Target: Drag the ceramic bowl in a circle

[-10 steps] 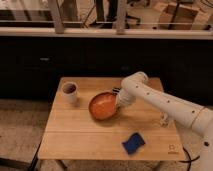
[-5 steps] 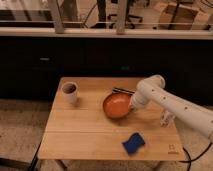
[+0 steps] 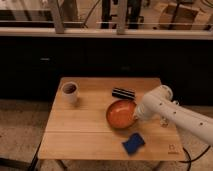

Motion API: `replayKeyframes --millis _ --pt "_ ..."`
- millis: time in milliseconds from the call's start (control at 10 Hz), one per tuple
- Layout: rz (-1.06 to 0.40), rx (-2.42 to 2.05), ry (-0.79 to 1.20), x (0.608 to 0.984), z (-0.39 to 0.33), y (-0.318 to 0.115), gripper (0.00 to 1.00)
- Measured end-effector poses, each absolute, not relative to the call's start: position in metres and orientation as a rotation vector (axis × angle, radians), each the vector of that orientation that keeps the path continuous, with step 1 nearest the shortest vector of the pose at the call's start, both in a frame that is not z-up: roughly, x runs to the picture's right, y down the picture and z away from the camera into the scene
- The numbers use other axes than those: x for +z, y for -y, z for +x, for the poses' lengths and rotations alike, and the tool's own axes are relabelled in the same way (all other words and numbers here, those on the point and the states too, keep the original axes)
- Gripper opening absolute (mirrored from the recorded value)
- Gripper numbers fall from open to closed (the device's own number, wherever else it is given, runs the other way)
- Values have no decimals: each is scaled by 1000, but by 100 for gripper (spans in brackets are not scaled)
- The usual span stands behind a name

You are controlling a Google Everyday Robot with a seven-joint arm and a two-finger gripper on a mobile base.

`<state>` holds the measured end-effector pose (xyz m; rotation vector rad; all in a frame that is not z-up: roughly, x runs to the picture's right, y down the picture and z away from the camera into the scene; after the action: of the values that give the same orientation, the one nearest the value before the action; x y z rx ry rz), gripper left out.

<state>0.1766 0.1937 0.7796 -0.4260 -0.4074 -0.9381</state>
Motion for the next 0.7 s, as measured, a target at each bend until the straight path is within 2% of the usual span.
replayKeyframes --millis 300,700 --pt "-425 -972 446 757 152 -219 0" --pt "-422 -1054 528 775 90 -231 0"
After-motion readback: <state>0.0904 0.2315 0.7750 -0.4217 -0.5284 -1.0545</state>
